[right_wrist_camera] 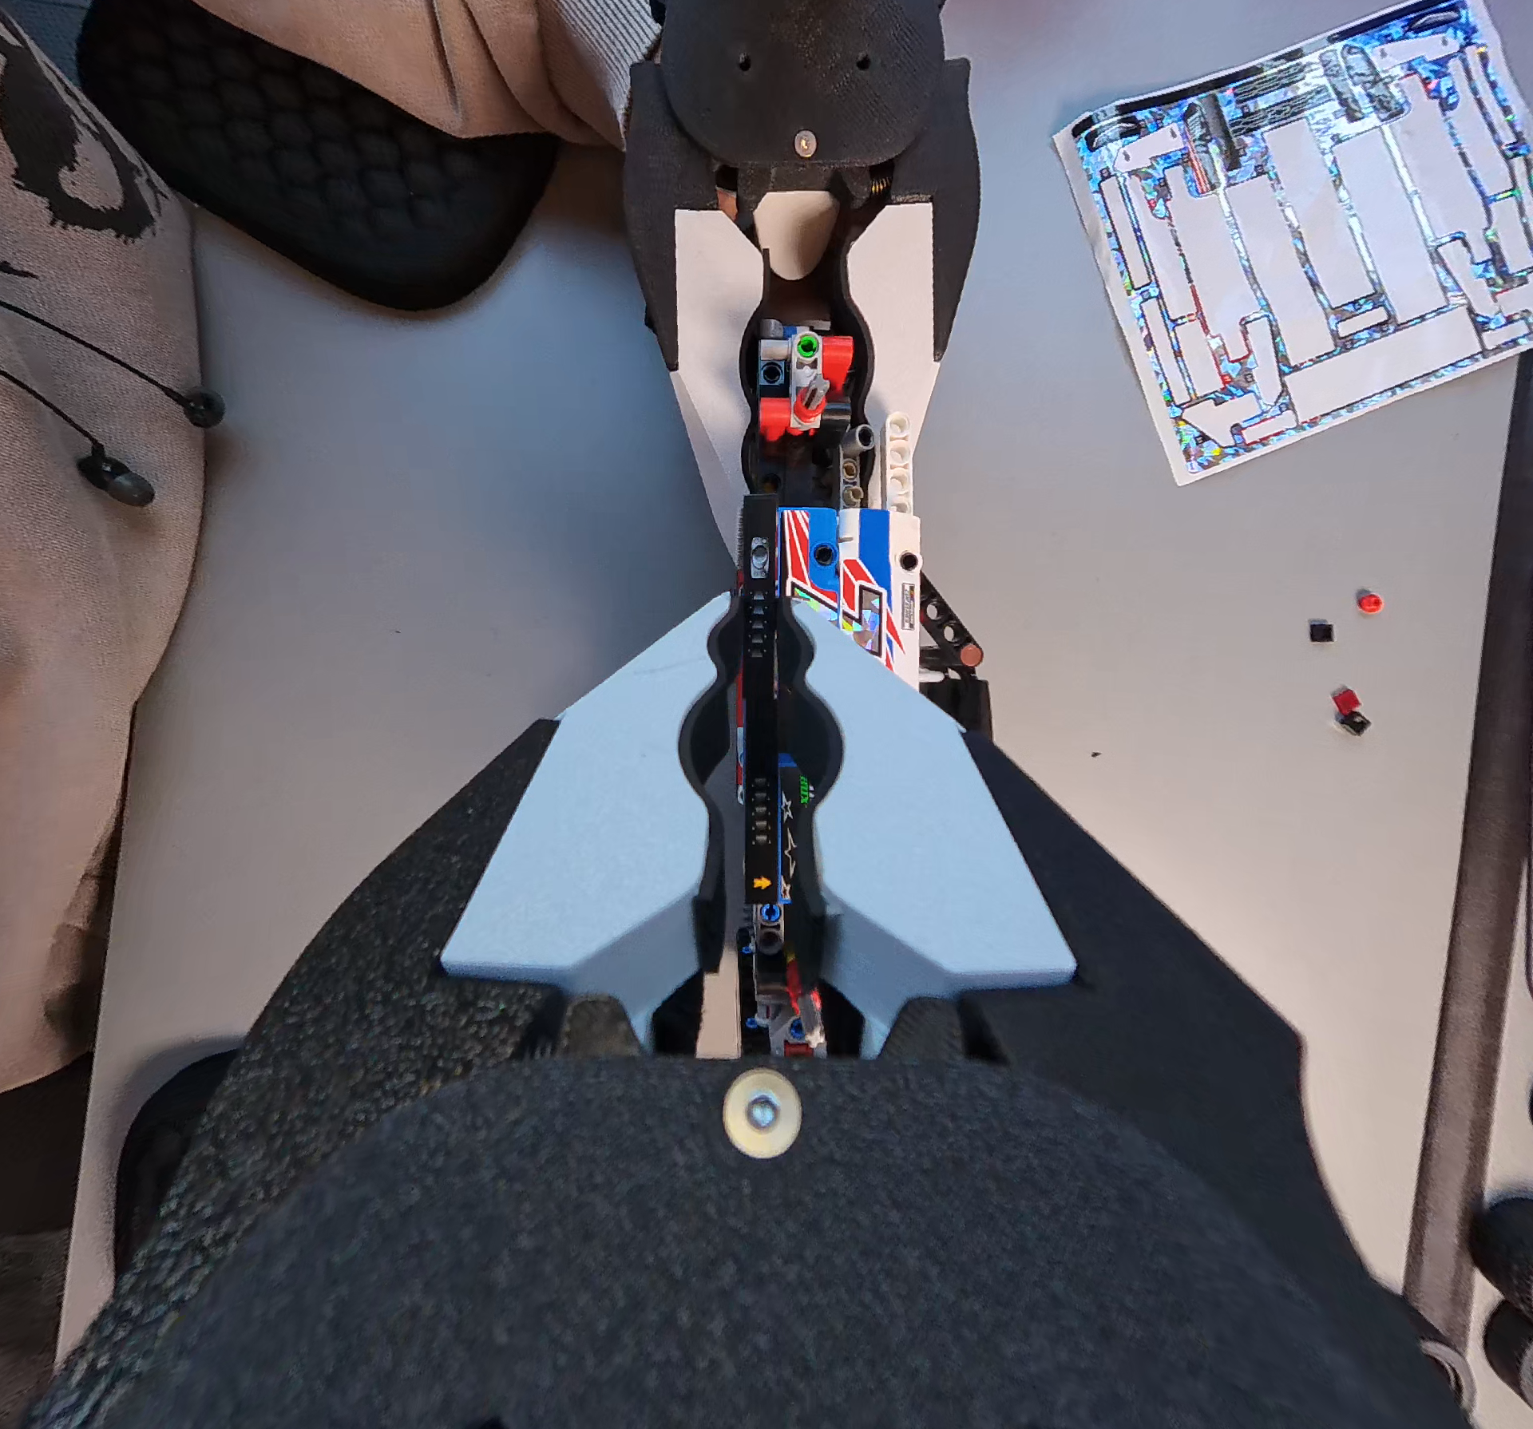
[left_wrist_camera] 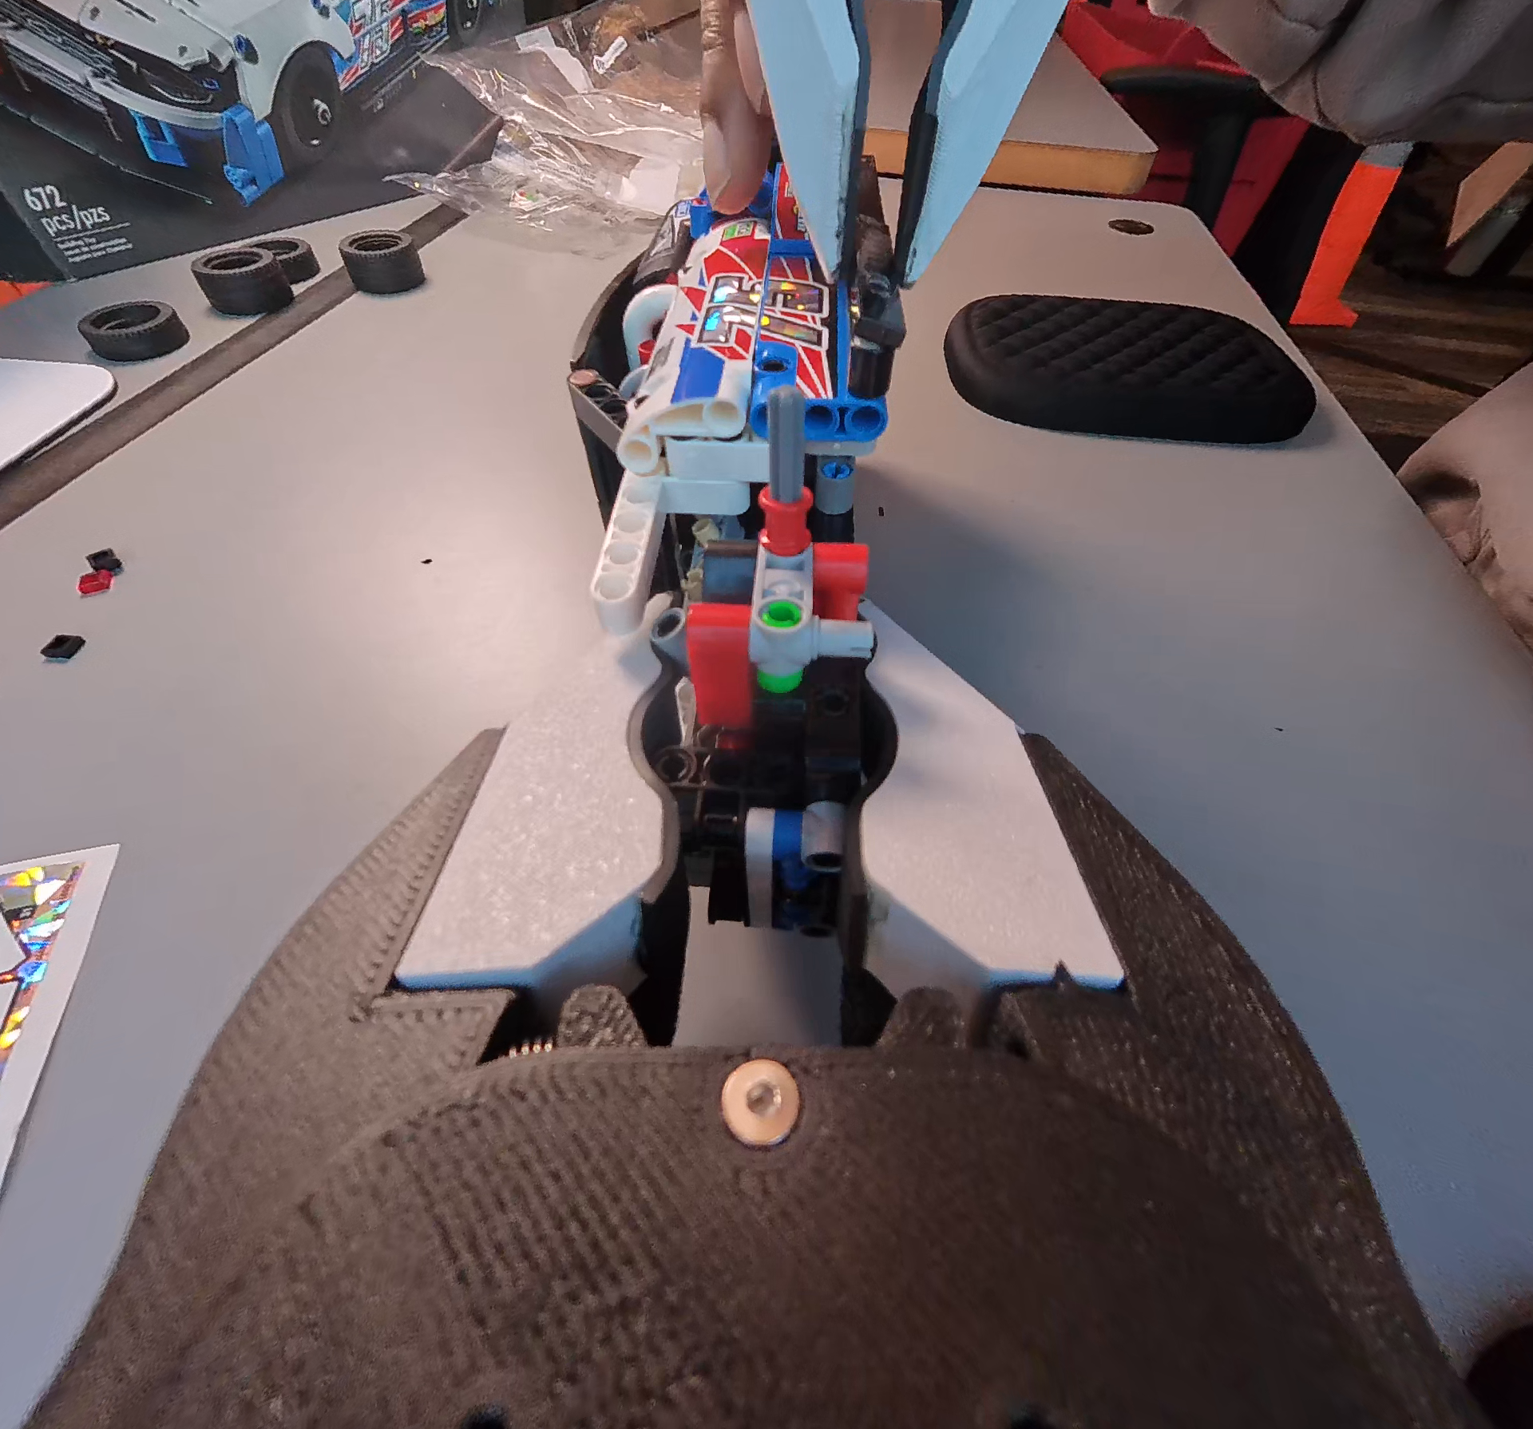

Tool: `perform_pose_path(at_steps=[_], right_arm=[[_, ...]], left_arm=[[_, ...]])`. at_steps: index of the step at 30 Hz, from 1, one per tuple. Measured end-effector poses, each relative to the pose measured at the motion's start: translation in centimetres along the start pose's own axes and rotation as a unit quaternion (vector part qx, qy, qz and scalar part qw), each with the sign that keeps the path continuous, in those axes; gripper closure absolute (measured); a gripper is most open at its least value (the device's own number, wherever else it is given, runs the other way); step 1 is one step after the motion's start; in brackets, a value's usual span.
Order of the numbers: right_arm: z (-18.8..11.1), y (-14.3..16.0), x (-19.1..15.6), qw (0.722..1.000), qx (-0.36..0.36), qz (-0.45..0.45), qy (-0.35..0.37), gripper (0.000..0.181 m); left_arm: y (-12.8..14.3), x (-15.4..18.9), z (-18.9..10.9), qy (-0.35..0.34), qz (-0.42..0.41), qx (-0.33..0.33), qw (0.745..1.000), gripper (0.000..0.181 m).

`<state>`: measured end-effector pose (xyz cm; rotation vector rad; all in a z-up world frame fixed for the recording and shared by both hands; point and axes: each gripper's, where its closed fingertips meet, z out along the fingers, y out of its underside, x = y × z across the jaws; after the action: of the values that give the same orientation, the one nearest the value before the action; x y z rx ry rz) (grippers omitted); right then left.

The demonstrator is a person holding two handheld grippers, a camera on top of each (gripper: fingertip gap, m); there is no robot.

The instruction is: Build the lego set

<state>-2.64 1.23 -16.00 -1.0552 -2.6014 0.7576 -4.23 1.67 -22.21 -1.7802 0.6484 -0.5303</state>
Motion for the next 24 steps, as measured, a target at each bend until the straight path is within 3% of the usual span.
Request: perform_pose_path(at_steps=[24], right_arm=[[0.06, 0.24, 0.48, 0.998, -0.037, 0.047, -0.019, 0.176]], left_arm=[[0.06, -0.16, 0.13, 0.017, -0.032, -0.003, 0.999, 0.147]])
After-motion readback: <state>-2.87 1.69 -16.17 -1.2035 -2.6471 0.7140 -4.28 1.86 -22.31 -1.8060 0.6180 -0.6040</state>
